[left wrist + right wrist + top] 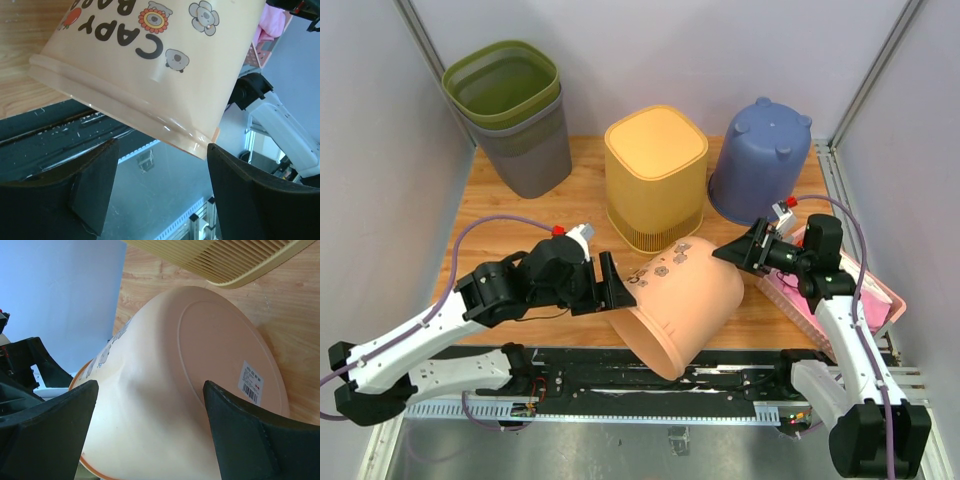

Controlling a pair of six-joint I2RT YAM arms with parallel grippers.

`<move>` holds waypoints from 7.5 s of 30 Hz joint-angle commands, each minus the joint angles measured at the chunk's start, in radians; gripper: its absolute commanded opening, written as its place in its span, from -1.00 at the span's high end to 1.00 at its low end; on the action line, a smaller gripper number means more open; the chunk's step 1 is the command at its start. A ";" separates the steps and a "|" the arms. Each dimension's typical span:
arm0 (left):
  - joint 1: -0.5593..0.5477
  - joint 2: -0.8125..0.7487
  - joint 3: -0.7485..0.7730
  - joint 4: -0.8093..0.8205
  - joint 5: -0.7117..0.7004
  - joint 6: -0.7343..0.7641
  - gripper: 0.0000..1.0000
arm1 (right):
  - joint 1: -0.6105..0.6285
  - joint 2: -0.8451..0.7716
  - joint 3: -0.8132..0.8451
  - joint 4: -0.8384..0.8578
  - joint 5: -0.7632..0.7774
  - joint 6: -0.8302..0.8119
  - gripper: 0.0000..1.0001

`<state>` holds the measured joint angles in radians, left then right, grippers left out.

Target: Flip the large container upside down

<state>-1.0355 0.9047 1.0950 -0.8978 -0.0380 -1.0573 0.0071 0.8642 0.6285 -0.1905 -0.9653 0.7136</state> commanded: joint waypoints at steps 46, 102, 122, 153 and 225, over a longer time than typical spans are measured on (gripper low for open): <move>0.340 0.205 -0.330 0.567 0.288 0.241 0.87 | 0.302 -0.100 0.333 0.043 -0.013 0.121 -0.75; 0.298 0.204 -0.037 0.453 0.043 0.227 -0.65 | 0.549 0.133 0.501 -0.280 0.508 -0.259 -0.67; 0.081 0.556 0.213 0.477 -0.186 0.170 -0.69 | -0.157 0.328 0.409 -0.074 0.395 -0.228 -0.81; 0.083 0.402 0.115 0.423 -0.228 0.191 -0.60 | -0.102 0.181 0.379 -0.165 0.439 -0.224 -0.79; 0.126 0.297 -0.056 0.385 -0.440 0.394 0.79 | -0.022 0.180 0.095 0.167 -0.116 0.012 -0.68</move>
<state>-0.9199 1.1870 1.0908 -0.4736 -0.4538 -0.6884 -0.0502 1.1091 0.7349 -0.0929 -0.9760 0.6598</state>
